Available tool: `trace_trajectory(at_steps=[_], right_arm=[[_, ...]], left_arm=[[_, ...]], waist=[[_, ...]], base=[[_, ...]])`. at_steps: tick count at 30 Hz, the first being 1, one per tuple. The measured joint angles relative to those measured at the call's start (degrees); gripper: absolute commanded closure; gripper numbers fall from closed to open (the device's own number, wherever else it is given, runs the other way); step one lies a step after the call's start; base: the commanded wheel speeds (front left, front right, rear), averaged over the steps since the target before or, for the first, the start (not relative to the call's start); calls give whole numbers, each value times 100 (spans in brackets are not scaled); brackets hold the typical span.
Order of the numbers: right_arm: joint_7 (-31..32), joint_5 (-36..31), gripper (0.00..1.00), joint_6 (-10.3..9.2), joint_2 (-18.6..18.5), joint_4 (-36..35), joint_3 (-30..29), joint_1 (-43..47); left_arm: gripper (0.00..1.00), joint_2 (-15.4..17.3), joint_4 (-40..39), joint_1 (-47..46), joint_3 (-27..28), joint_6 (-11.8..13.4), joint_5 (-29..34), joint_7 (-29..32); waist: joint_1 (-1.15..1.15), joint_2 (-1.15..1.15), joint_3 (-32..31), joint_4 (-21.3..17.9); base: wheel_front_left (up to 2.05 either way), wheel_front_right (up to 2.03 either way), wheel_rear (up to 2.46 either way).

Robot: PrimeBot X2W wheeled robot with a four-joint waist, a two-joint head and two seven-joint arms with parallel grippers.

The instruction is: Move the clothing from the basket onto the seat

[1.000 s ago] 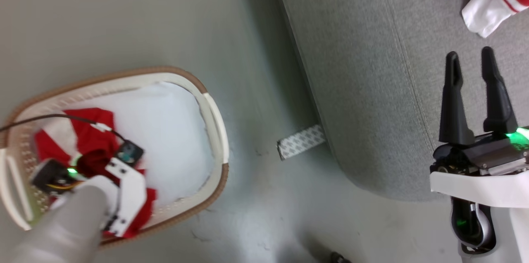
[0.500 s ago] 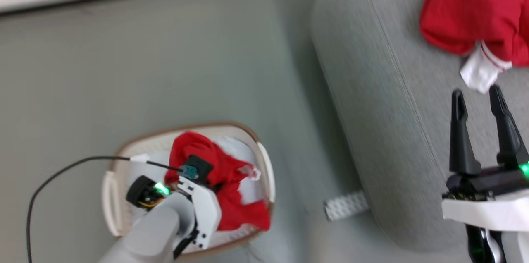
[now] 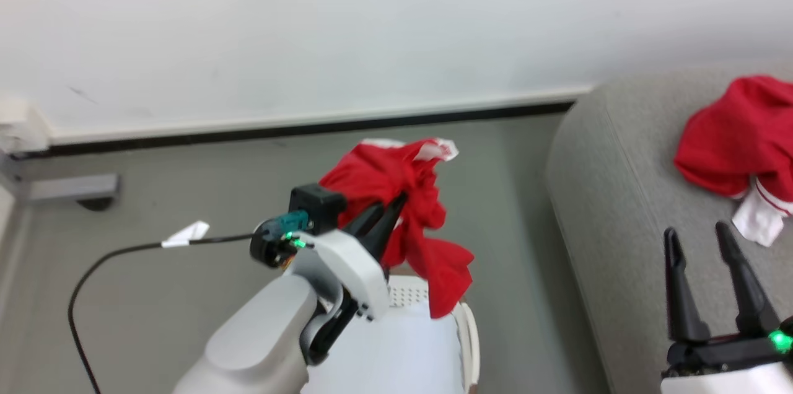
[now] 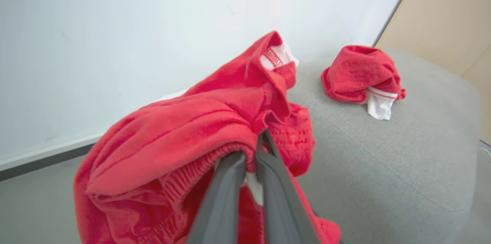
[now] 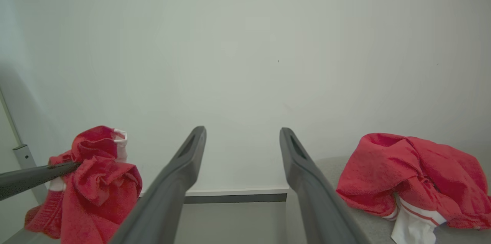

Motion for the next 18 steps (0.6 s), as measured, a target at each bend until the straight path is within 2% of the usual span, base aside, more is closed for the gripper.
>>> trace_trajectory(at_steps=[3, 10, 13, 18], right_arm=[[0, 0, 0, 0, -23, 52, 143, 193], [0, -2, 0, 0, -33, 85, 456, 284], [0, -2, 0, 0, -27, 91, 576, 279], [0, 9, 0, 0, -30, 96, 811, 229]], left_arm=[[100, 92, -802, -1, 111, 148, -98, 109], [100, 606, -2517, 69, 353, 704, -176, 677], [100, 797, -3011, 163, 437, 917, -190, 845], [100, 958, -3505, 390, 455, 1107, -219, 985]], waist=[[0, 0, -272, 193], [0, 0, -706, 453], [0, 0, -744, 457], [1, 0, -726, 418]], base=[[0, 0, 0], [0, 0, 0], [0, 0, 0], [0, 0, 0]])
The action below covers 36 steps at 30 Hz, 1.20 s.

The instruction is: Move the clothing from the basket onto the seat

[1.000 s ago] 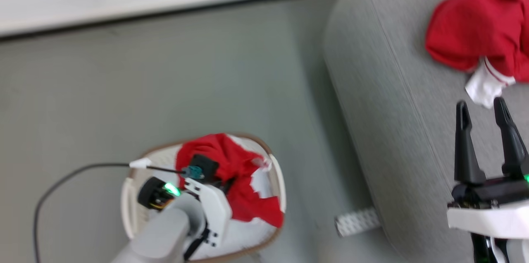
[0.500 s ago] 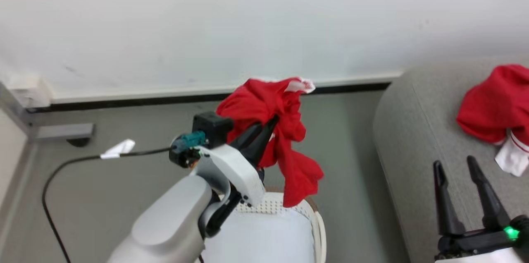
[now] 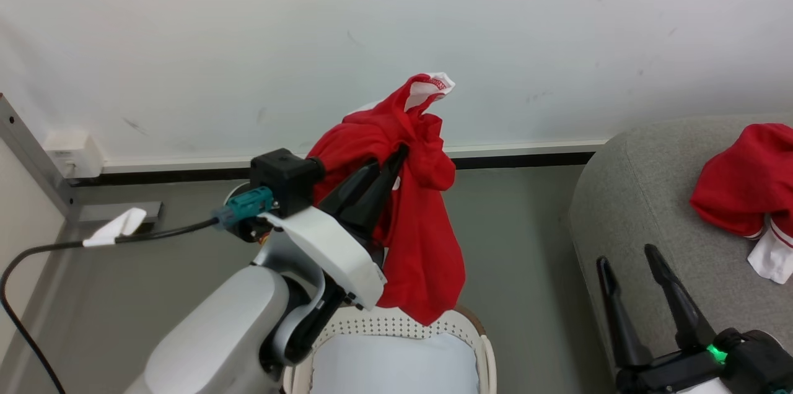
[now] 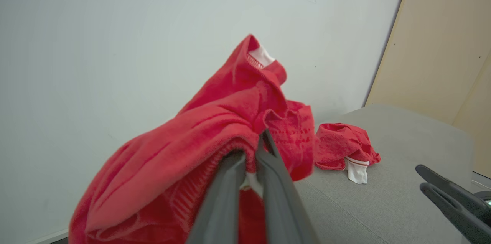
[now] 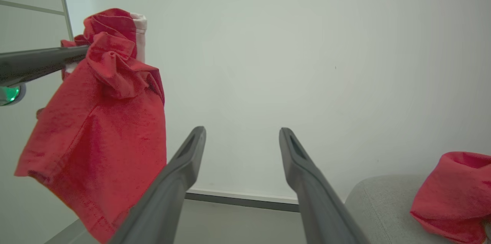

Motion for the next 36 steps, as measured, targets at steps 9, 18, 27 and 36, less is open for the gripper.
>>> trace_trajectory(at_steps=[9, 18, 27, 36], right_arm=[[31, 94, 0, 0, -258, 58, 1085, -350], [346, 372, 0, 0, -392, 313, 2408, -1107], [620, 448, 0, 0, 73, 1585, 2650, -1842], [566, 500, 0, 0, 205, 2975, 2703, -2444]], left_arm=[[100, 40, -127, 154, -100, 53, -49, 132], [100, -115, -30, 155, -335, -16, -37, 142], [100, -443, 77, 126, -712, -166, 10, 227], [100, -698, 86, 118, -1035, -289, 18, 328]], waist=[[1, 0, 60, -60], [1, 0, 87, -83], [1, 0, 79, 171], [2, 0, 19, 552]], base=[[0, 0, 0], [0, 0, 0], [0, 0, 0], [0, 0, 0]])
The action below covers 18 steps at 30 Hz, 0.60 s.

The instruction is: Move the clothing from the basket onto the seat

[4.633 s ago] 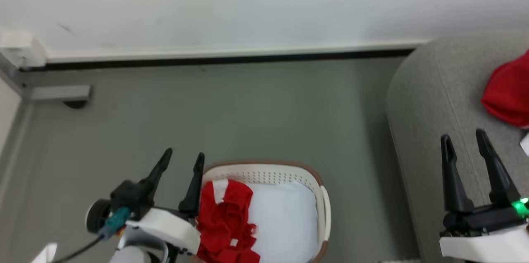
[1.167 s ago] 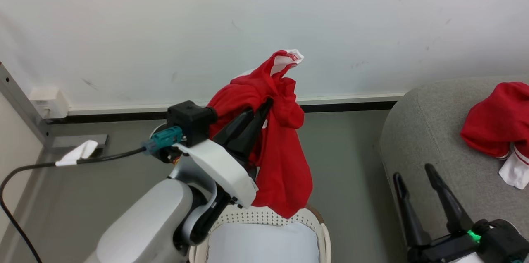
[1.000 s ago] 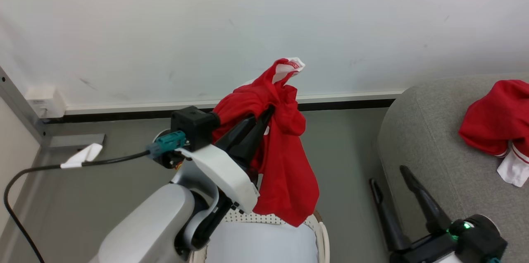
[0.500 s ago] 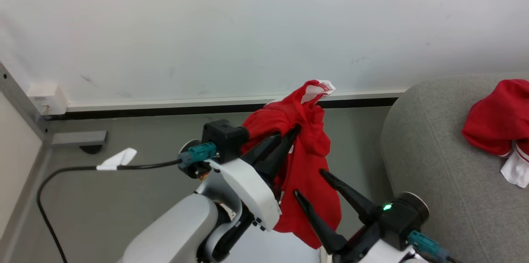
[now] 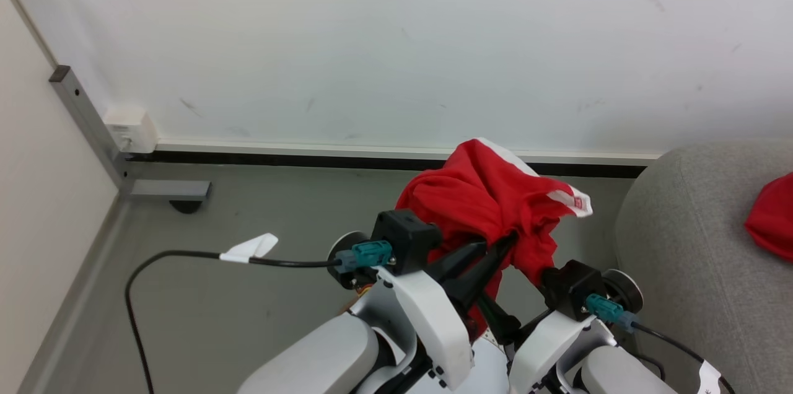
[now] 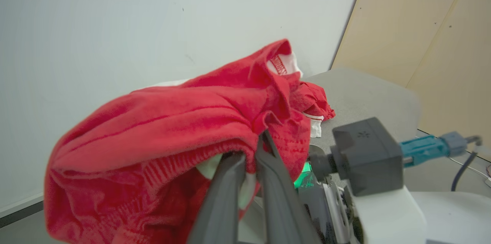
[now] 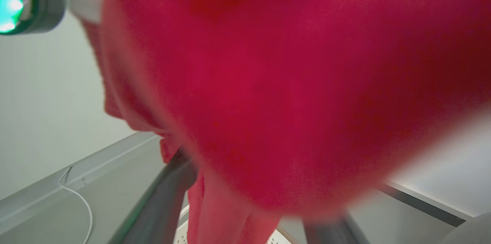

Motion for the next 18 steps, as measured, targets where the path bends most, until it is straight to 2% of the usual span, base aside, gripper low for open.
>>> trace_trajectory(at_steps=[5, 6, 8, 9, 18], right_arm=[[-330, 115, 0, 0, 51, 421, -12, -327], [-377, 123, 41, 0, 53, 489, -13, -358], [-435, 151, 95, 0, 58, 593, -10, -389], [-469, 157, 100, 0, 64, 634, -3, -413], [-557, 258, 100, 0, 24, 523, -11, -374]], left_arm=[[100, -58, 5, 13, -125, -26, -1, 55], [100, -67, 10, 18, -130, -25, -5, 58], [100, -65, 15, 19, -121, -18, -11, 62], [100, -55, 22, 19, -114, -14, -11, 63], [100, 71, 71, 44, -2, 86, -58, 21]], waist=[[0, 0, -21, 168], [0, 0, -24, 199], [0, 0, -27, 246], [0, 0, -28, 261], [0, 0, -31, 202]], base=[[0, 0, 0], [0, 0, 0], [0, 0, 0], [0, 0, 0], [0, 0, 0]])
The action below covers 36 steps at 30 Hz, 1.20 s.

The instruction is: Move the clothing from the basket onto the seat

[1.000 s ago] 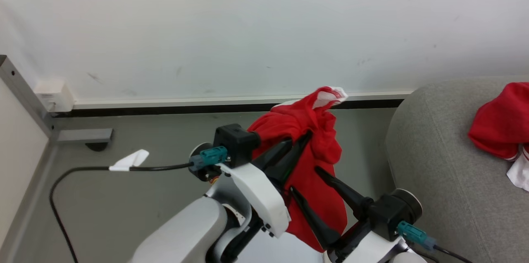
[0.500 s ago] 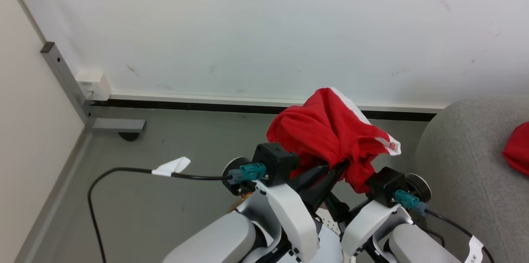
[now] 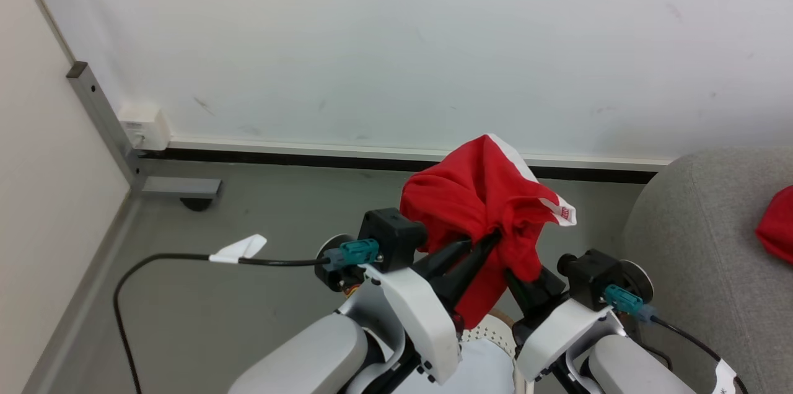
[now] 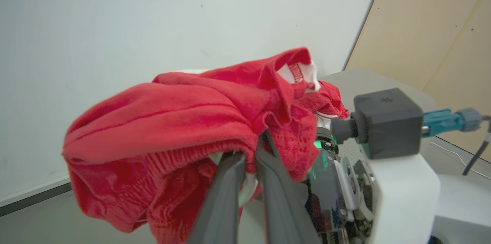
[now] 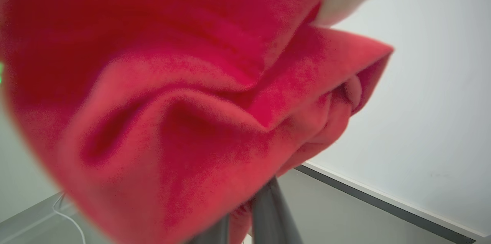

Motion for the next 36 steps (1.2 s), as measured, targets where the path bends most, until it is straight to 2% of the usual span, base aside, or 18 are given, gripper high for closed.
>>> trace_trajectory(at_steps=[1, 2, 3, 4, 5, 12, 18, 27, 36], right_arm=[[-2, 0, 100, 0, -16, -88, -54, 59], [-1, -2, 100, 0, -41, -160, -115, 122], [-2, -10, 100, 0, -76, -264, -172, 193], [-2, -23, 100, 0, -112, -354, -256, 260], [-5, -48, 100, 0, -142, -461, -349, 337], [-8, -299, 100, 0, -372, -1051, -923, 856], [-8, -452, 100, 0, -655, -1466, -1490, 1184], [174, -475, 100, 0, -871, -2318, -2151, 1664], [547, -349, 100, 0, -895, -3161, -2403, 2171]], left_arm=[[100, 12, 3, 9, 13, 8, -1, -10], [89, 25, 10, 18, 25, 30, -2, -16], [55, 35, 15, 25, 32, 40, -2, -30], [15, 43, 13, 32, 42, 54, -2, -63], [0, 45, 8, 38, 53, 78, -2, -76], [0, 81, -141, 78, 110, 90, 0, -314], [0, 102, -347, 150, 111, 52, 52, -598], [0, 197, -407, 232, 48, -9, 274, -976], [0, 274, -194, 204, -109, -25, 500, -1072]], waist=[[0, 0, -1, -21], [0, 0, -2, -45], [0, 0, -3, -68], [0, 0, -3, -94], [0, 0, 0, -125], [0, 0, 23, -430], [0, 0, 38, -872], [0, 0, 103, -1892], [0, 0, 246, -2942]], base=[[0, 0, 0], [0, 0, 0], [0, 0, 0], [0, 0, 0], [0, 0, 0], [0, 0, 0], [0, 0, 0], [0, 0, 0], [0, 0, 0]])
